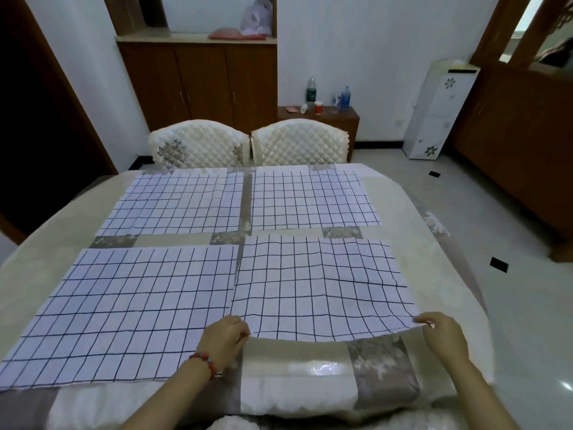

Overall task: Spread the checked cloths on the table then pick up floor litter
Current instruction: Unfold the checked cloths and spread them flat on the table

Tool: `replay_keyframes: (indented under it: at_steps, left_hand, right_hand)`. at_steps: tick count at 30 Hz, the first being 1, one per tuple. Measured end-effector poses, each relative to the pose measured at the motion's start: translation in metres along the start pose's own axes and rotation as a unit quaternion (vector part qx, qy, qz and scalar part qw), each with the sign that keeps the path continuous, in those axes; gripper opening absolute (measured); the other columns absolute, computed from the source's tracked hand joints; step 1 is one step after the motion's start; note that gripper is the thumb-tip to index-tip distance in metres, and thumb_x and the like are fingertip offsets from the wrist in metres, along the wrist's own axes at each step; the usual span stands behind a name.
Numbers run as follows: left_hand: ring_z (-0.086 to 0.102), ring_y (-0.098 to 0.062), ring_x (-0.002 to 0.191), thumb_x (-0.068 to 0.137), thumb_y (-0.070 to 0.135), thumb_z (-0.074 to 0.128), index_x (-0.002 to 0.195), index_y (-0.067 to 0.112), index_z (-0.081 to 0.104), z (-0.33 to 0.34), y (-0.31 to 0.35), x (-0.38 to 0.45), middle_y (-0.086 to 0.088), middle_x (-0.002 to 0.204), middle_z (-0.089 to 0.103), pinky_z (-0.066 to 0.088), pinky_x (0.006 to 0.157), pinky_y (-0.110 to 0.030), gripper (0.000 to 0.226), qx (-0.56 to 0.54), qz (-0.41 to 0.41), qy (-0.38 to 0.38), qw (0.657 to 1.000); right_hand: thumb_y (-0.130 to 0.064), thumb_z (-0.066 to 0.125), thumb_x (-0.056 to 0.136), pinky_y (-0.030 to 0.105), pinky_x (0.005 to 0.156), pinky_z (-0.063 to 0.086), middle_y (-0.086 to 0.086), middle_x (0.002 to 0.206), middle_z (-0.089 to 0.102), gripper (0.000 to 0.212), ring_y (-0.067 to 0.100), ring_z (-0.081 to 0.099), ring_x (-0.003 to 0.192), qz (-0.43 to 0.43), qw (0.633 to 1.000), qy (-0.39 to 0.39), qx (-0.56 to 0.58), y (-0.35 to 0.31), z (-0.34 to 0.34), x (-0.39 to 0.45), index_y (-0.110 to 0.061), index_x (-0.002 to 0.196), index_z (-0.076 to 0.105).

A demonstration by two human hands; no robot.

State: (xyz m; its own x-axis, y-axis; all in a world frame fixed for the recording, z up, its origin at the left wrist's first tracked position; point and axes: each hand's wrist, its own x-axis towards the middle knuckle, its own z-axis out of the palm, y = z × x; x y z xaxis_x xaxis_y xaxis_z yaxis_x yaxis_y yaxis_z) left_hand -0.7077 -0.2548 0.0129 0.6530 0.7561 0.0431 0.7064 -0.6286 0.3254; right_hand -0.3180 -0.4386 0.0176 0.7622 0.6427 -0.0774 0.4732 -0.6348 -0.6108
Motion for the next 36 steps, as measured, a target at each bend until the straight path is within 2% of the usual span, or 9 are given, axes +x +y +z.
replay_keyframes:
  at_steps: [3,6,10,19,23,27,30,33,36]
  left_hand:
    - [0.058,-0.014,0.100,0.084,0.021,0.051,0.098,0.019,0.067,0.012,-0.005,-0.001,0.003,0.103,0.065,0.046,0.083,-0.026,0.022,-0.030,-0.057,-0.054,0.996]
    - [0.057,-0.015,0.103,0.084,0.022,0.051,0.103,0.020,0.066,0.015,-0.009,0.011,0.002,0.109,0.065,0.044,0.089,-0.026,0.024,-0.045,-0.121,-0.019,0.991]
    - [0.054,-0.023,0.109,0.090,0.025,0.049,0.113,0.012,0.061,0.015,-0.011,0.047,-0.007,0.118,0.060,0.044,0.092,-0.035,0.029,-0.045,-0.224,0.023,0.973]
    - [0.041,-0.033,0.119,0.087,0.035,0.054,0.126,0.003,0.042,0.041,0.005,0.100,-0.019,0.130,0.041,0.044,0.090,-0.046,0.051,-0.048,-0.412,-0.044,0.909]
    - [0.046,-0.037,0.114,0.086,0.028,0.058,0.123,0.000,0.040,0.046,0.002,0.103,-0.023,0.127,0.042,0.047,0.090,-0.049,0.050,-0.073,-0.434,-0.026,0.897]
    - [0.055,-0.037,0.104,0.089,0.020,0.055,0.115,0.001,0.046,0.047,-0.005,0.101,-0.024,0.117,0.053,0.047,0.087,-0.046,0.033,-0.080,-0.437,0.009,0.896]
    - [0.059,-0.034,0.093,0.089,0.013,0.051,0.104,0.004,0.055,0.045,-0.007,0.099,-0.019,0.102,0.063,0.048,0.085,-0.042,0.018,-0.075,-0.432,0.021,0.898]
    - [0.061,-0.029,0.086,0.089,0.009,0.047,0.088,0.008,0.064,0.043,-0.005,0.095,-0.013,0.093,0.068,0.048,0.079,-0.037,0.017,-0.049,-0.405,0.024,0.913]
    - [0.059,-0.029,0.092,0.087,0.005,0.047,0.088,0.008,0.067,0.046,0.005,0.091,-0.012,0.095,0.067,0.042,0.080,-0.038,0.021,0.013,-0.329,0.032,0.944]
  right_hand:
    - [0.014,0.044,0.077,0.036,0.083,0.049,0.016,0.117,0.065,0.039,0.034,0.060,0.101,0.022,0.999,-0.034,-0.024,0.003,-0.003,0.006,-0.008,0.093,0.071]
    - [0.010,0.043,0.080,0.031,0.065,0.044,0.018,0.120,0.062,0.039,0.032,0.058,0.082,0.048,0.998,-0.023,-0.017,0.000,-0.005,0.017,-0.010,0.102,0.069]
    - [-0.006,0.045,0.090,0.040,0.087,0.045,0.021,0.121,0.060,0.030,0.036,0.056,0.108,0.050,0.999,-0.004,-0.006,-0.011,0.002,0.040,-0.005,0.115,0.061]
    - [-0.026,0.059,0.087,0.049,0.092,0.041,0.028,0.125,0.044,0.050,0.042,0.045,0.114,0.147,0.987,-0.008,-0.071,-0.020,0.043,0.074,0.003,0.126,0.045]
    - [-0.027,0.059,0.087,0.044,0.093,0.038,0.028,0.119,0.053,0.045,0.040,0.052,0.108,0.155,0.984,-0.010,-0.085,-0.018,0.047,0.080,0.005,0.118,0.049]
    - [-0.026,0.054,0.089,0.040,0.093,0.036,0.025,0.118,0.057,0.039,0.038,0.054,0.108,0.145,0.985,-0.011,-0.093,-0.014,0.049,0.085,0.001,0.118,0.055]
    - [-0.021,0.052,0.087,0.039,0.090,0.035,0.023,0.106,0.061,0.028,0.037,0.056,0.099,0.143,0.987,0.000,-0.078,-0.010,0.050,0.088,-0.001,0.104,0.060]
    - [-0.017,0.052,0.087,0.040,0.088,0.035,0.022,0.094,0.064,0.019,0.036,0.055,0.087,0.138,0.989,0.012,-0.043,-0.008,0.048,0.091,0.000,0.091,0.060]
    - [-0.017,0.054,0.087,0.042,0.091,0.035,0.020,0.089,0.063,0.015,0.029,0.048,0.078,0.129,0.991,0.013,-0.033,-0.004,0.042,0.095,-0.002,0.088,0.058]
